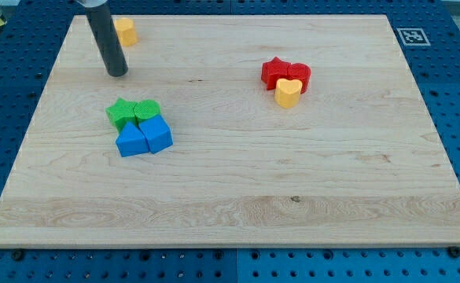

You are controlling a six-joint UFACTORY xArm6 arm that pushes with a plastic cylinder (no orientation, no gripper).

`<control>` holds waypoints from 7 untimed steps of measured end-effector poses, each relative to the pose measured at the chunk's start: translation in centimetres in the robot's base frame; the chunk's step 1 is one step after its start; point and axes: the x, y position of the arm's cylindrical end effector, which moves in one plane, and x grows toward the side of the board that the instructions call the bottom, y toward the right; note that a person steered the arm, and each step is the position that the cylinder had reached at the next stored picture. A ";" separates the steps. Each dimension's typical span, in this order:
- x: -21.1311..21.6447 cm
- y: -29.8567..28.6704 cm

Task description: Move your arm at the bottom center of the board

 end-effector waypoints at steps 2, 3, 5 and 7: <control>0.0 0.7; 1.4 1.1; 2.5 1.2; 4.3 5.7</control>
